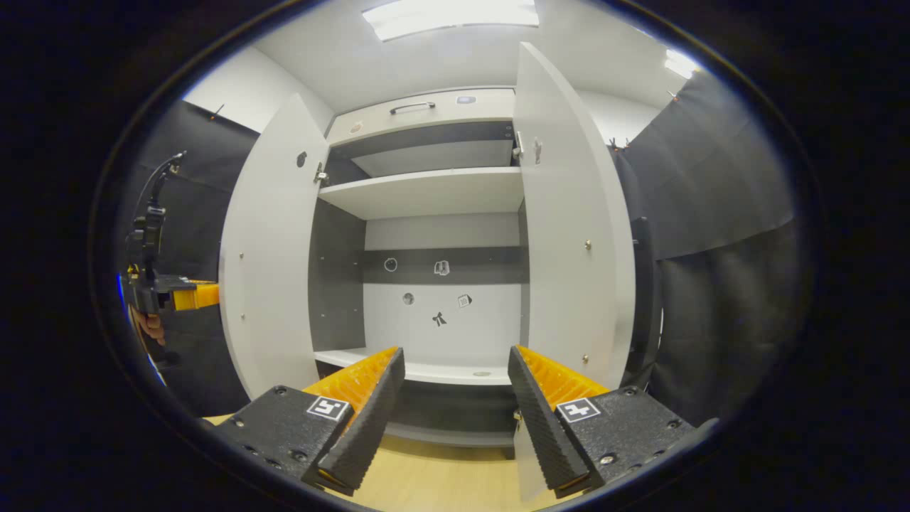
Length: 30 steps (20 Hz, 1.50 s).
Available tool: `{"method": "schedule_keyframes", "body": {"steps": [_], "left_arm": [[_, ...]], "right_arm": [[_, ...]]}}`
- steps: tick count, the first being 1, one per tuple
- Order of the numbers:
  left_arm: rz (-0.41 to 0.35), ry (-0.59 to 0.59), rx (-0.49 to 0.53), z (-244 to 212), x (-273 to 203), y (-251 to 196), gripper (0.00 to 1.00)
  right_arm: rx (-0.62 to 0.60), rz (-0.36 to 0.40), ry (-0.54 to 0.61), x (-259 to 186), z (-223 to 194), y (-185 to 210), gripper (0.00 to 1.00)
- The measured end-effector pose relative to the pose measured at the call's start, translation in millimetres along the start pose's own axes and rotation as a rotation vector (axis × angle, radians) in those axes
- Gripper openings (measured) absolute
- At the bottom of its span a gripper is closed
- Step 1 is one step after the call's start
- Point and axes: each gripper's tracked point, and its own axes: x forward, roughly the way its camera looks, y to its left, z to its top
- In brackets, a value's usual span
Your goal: Open the right door of the double-door shoe cabinet with the right hand, and open the left door with the left hand.
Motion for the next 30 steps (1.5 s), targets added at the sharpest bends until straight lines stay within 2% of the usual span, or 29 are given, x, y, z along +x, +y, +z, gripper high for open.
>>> {"method": "schedule_keyframes", "body": {"steps": [2,4,5,10,11,12,13,14,17,18,19,21,22,24,27,28,29,30], "left_arm": [[0.045,0.002,-0.004,-5,3,26,0.02],[-0.008,-0.005,-0.110,-7,7,36,0.00],[-0.027,0.006,-0.122,-9,8,40,0.00],[-0.100,0.000,-0.043,-9,10,47,0.01],[-0.117,-0.001,-0.031,-9,9,46,0.13],[-0.127,0.003,-0.017,-11,7,47,0.02],[-0.135,0.018,-0.006,-16,3,47,0.02],[-0.134,0.031,0.001,-21,-6,47,0.02],[-0.050,0.034,0.020,-15,-44,60,0.00],[-0.061,0.018,0.002,-7,-55,50,0.00],[-0.087,0.002,-0.034,-1,-62,33,0.13],[-0.125,-0.027,-0.109,3,-62,-2,0.12],[-0.143,-0.047,-0.137,6,-53,-20,0.00],[-0.189,-0.060,-0.200,5,-31,-62,0.00],[-0.165,-0.034,-0.190,-9,3,-98,0.00],[-0.161,-0.019,-0.172,-17,10,-108,0.21],[-0.158,-0.015,-0.153,-25,16,-118,0.34],[-0.158,-0.025,-0.129,-29,20,-127,0.55]], "right_arm": [[-0.003,0.013,0.009,3,-2,8,0.91],[-0.004,0.020,0.008,4,-1,11,0.91],[-0.006,0.022,0.010,4,-1,13,0.91],[-0.023,0.015,0.011,3,0,14,0.91],[-0.024,0.014,0.011,3,1,14,0.91],[-0.023,0.014,0.012,3,1,14,0.91],[-0.022,0.012,0.012,3,1,14,0.91],[-0.023,0.011,0.011,2,1,14,0.91],[-0.032,-0.001,0.018,4,-3,12,0.91],[-0.029,-0.007,0.025,6,-7,11,0.91],[-0.024,-0.012,0.035,7,-10,11,0.91],[0.002,-0.008,0.055,12,-17,13,0.91],[0.016,0.001,0.068,13,-20,17,0.92],[0.026,0.011,0.077,13,-22,21,0.92],[0.019,-0.020,0.070,8,-21,17,0.91],[0.020,-0.026,0.064,5,-19,17,0.91],[0.021,-0.030,0.058,2,-17,16,0.91],[0.021,-0.037,0.049,-1,-15,13,0.92]]}}
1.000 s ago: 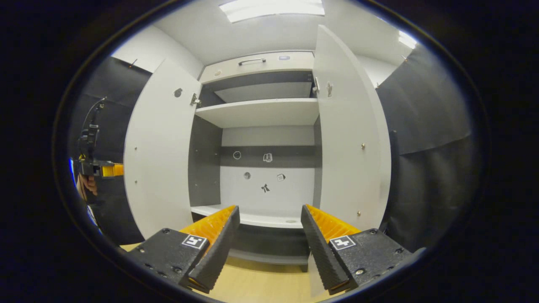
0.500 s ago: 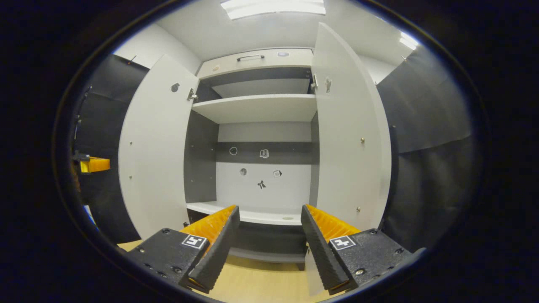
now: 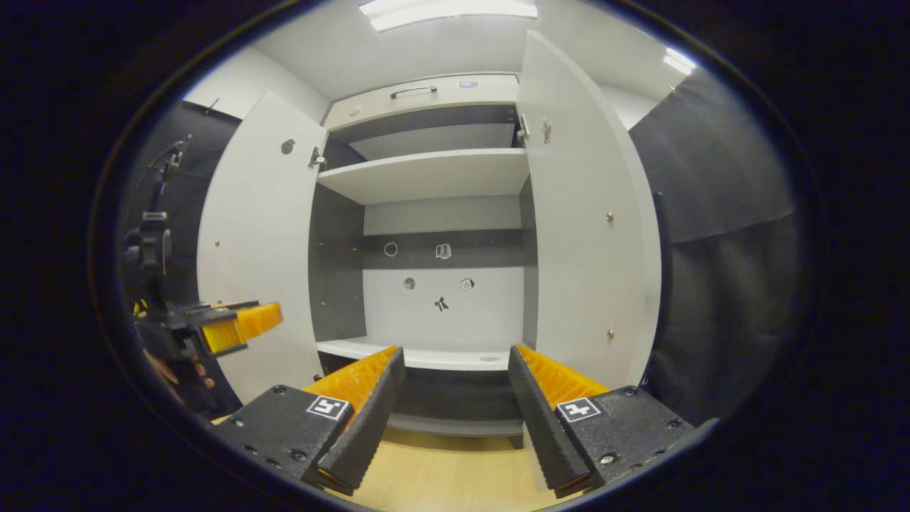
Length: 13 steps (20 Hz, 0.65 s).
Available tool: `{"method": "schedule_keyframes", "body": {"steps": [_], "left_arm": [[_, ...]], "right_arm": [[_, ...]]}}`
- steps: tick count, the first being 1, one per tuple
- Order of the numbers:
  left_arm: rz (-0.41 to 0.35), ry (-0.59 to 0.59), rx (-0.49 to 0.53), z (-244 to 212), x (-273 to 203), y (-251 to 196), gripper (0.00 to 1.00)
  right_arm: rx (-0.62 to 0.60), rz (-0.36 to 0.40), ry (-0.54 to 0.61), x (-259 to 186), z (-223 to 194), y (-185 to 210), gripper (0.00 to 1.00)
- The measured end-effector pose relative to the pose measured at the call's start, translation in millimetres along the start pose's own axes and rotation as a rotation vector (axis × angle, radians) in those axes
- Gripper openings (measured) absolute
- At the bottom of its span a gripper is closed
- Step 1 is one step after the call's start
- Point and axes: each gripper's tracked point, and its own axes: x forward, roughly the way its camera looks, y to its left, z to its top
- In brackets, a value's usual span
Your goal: Open the right door of the double-door shoe cabinet with the right hand, and open the left door with the left hand.
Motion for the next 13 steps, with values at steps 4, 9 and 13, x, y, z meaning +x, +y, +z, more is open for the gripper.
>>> {"method": "schedule_keyframes", "body": {"steps": [4,9,13], "left_arm": [[-0.009,-0.010,0.019,-2,3,-17,0.98],[0.038,-0.017,0.063,16,-6,-10,0.95],[0.040,-0.023,0.067,17,-8,-10,0.95]], "right_arm": [[-0.014,-0.040,-0.016,-6,3,-13,0.91],[-0.003,-0.054,-0.039,-6,11,-17,0.91],[0.003,-0.041,-0.046,-4,12,-12,0.92]]}}
